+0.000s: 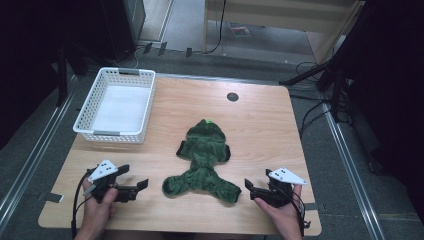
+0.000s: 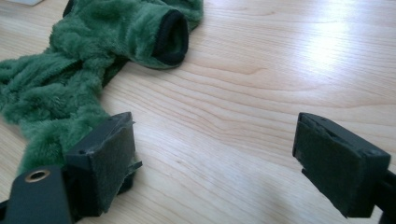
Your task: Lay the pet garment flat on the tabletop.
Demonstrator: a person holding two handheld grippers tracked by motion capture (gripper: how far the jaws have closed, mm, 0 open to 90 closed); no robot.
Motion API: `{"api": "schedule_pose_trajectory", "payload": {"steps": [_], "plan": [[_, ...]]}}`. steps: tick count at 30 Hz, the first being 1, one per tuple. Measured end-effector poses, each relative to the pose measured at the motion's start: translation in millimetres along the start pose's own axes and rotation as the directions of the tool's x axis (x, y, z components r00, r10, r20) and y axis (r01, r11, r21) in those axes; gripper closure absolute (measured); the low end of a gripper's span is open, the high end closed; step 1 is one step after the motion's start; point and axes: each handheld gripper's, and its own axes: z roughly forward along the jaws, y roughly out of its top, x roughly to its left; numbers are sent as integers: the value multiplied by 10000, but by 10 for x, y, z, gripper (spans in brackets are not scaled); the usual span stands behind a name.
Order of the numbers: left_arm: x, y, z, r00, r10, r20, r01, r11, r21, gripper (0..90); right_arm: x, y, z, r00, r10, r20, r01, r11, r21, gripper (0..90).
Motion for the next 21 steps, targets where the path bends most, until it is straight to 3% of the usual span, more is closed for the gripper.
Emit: {"api": "schedule_pose_trajectory", "payload": {"steps": [9,13,21], "plan": [[390,-73,-288,9936,-749,-845,706,9961,-523,12,-206,-28,-62,9985,511,199,-513,9986,126,36],[526,-112,-360,9870,-904,-1329,835,9949,-565,12,-311,-41,-88,9967,746,318,-748,9972,43,32],[754,-156,-520,9754,-1391,-1708,1251,9880,-903,12,-541,-121,-175,9904,1036,920,-1045,9945,47,32]]}}
